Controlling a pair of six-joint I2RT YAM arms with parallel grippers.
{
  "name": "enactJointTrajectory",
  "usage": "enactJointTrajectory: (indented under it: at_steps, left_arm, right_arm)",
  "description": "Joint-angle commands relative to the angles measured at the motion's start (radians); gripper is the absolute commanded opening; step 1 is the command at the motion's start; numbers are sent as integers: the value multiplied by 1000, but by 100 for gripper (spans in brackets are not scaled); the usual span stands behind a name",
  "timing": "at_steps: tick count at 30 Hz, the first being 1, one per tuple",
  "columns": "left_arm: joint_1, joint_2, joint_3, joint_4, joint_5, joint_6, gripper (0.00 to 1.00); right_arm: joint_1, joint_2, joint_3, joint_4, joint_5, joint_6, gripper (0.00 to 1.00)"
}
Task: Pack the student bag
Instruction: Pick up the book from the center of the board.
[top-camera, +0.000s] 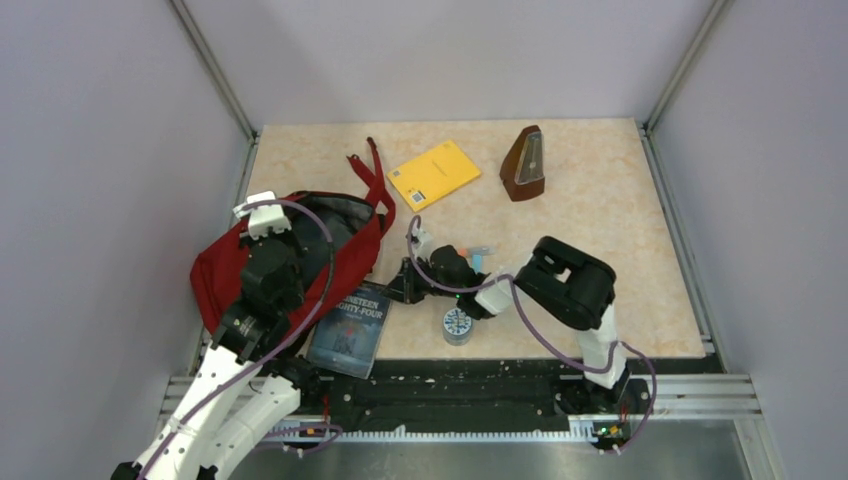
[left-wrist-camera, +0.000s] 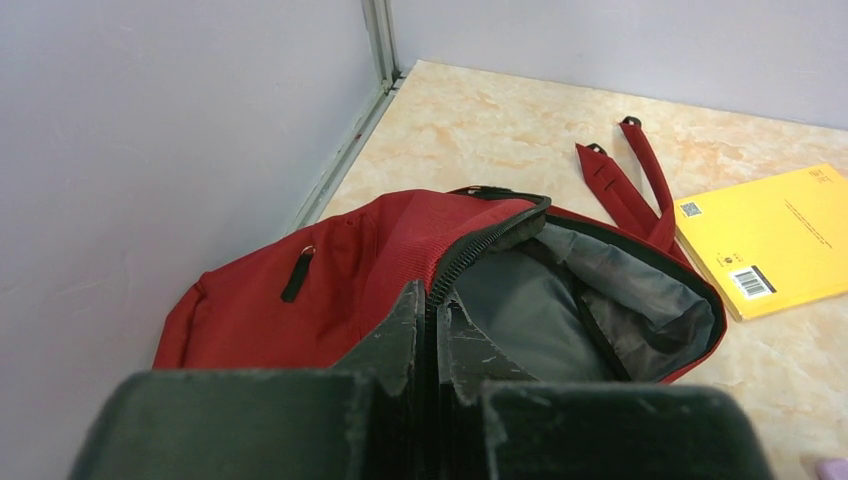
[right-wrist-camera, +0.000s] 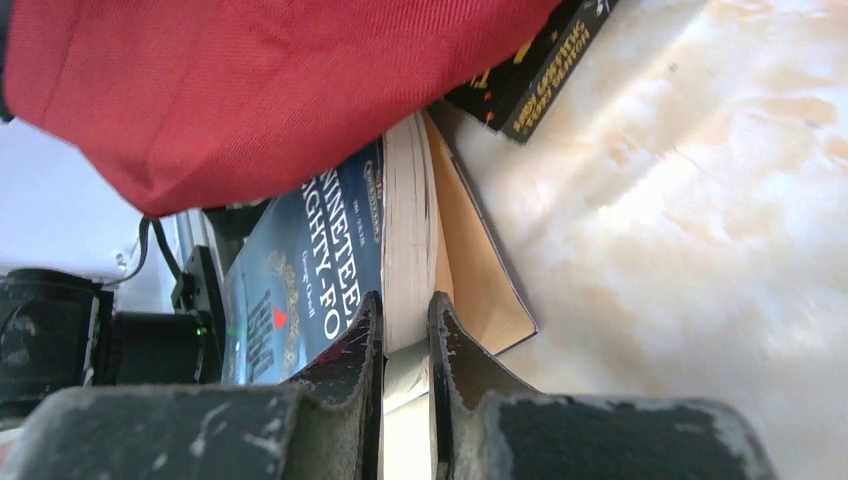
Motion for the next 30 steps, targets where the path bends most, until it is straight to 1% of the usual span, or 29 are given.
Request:
enactJointTrajectory:
  at_steps: [1, 6, 10, 14, 16, 17, 18, 19, 22, 23, 25, 28, 30]
  left_arm:
    - [5, -21, -3, 58, 7, -17, 0]
    - [5, -36, -9, 69, -26, -15, 0]
    - [6, -38, -7, 65, -24, -14, 0]
    - [5, -38, -8, 63, 20, -1, 0]
    - [5, -36, -2, 57, 82, 9, 0]
    - [5, -37, -2, 55, 139, 12, 0]
    - [6, -38, 0, 53, 195, 18, 4]
    - [6, -38, 2, 48, 257, 28, 16]
    - [5, -31, 15, 33, 466, 51, 86]
    - [5, -29, 21, 26, 551, 51, 93]
    - [5, -27, 33, 14, 724, 51, 95]
    - [5, -21, 42, 14, 1005, 39, 96]
    - [7, -10, 53, 16, 1121, 18, 97]
  right_arm:
    - [27, -218, -110, 85, 50, -57, 0]
    - [28, -453, -230, 59, 140, -128, 0]
    - [28, -595, -245, -27, 185, -183, 0]
    - [28, -716, -234, -93, 214, -228, 0]
    - [27, -773, -230, -115, 234, -255, 0]
    - [27, -799, -225, -124, 241, -273, 0]
    - [28, -825, -219, -135, 250, -294, 0]
    - [27, -850, -214, -144, 260, -314, 0]
    - [24, -911, -208, -144, 279, -374, 0]
    - [22, -928, -209, -136, 269, -397, 0]
    - [6, -955, -214, -114, 228, -436, 0]
    - [-41, -996, -228, -64, 95, -433, 0]
    - [-86, -1025, -245, -14, -7, -427, 0]
